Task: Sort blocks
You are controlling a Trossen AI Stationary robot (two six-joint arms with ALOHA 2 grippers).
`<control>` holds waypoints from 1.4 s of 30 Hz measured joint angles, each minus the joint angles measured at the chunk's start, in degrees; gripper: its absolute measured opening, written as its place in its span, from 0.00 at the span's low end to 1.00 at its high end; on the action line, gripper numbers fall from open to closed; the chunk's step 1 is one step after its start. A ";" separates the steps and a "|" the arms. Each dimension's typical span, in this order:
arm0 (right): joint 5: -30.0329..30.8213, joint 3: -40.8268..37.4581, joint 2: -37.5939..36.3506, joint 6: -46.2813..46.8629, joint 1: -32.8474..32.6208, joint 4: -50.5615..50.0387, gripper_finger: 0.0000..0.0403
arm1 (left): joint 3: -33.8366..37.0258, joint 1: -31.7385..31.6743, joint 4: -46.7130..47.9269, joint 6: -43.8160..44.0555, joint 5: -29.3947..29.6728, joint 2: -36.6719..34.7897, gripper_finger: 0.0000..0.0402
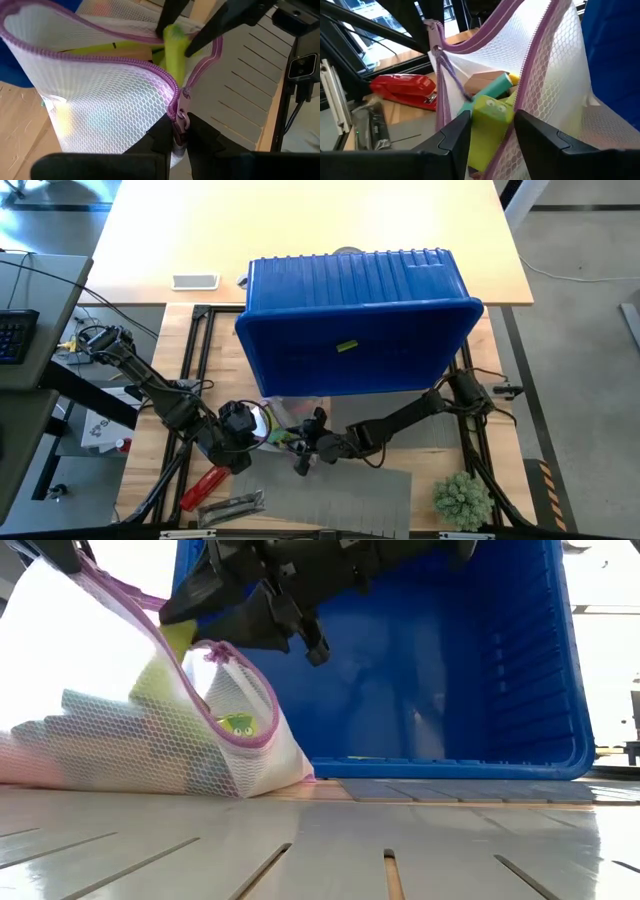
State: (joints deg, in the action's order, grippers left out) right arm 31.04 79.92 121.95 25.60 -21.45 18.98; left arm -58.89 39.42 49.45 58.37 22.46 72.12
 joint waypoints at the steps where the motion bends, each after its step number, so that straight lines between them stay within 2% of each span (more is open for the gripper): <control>1: -0.04 0.00 0.00 -0.18 0.03 0.00 0.35 | -0.01 0.00 0.00 0.00 0.00 0.00 0.06; 12: -0.06 0.00 -1.67 -8.72 -0.05 -0.84 0.36 | -0.01 -0.02 0.02 0.00 0.01 0.00 0.06; 16: 1.27 -0.03 -4.97 -14.74 -0.81 -5.20 0.36 | -0.01 -0.02 0.00 0.00 0.00 0.02 0.06; 19: 4.50 -0.04 -10.18 -11.12 -0.64 -14.86 0.36 | 0.00 -0.02 0.01 0.00 0.00 0.01 0.06; 26: 2.00 -0.11 -20.25 -3.44 5.87 -44.14 0.36 | -0.01 -0.02 -0.02 0.00 0.00 0.02 0.06; 31: 2.10 -0.20 -21.90 0.22 10.65 -54.94 0.36 | 0.00 -0.02 -0.02 0.00 0.00 0.02 0.06; 35: 4.37 -0.23 -22.04 1.50 13.87 -53.81 0.36 | 0.00 -0.02 0.00 0.00 0.00 0.02 0.06; 38: 4.79 -0.55 -21.99 -1.61 15.74 -51.61 0.36 | 0.00 0.00 0.00 0.00 -0.02 0.02 0.06; 42: -1.27 -5.56 -21.94 -3.38 18.29 -44.19 0.38 | -0.01 -0.02 0.00 0.00 0.00 0.02 0.06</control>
State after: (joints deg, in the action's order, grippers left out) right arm 29.77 74.36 100.01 22.22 -3.16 -25.21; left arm -58.90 39.40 49.45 58.37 22.46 72.14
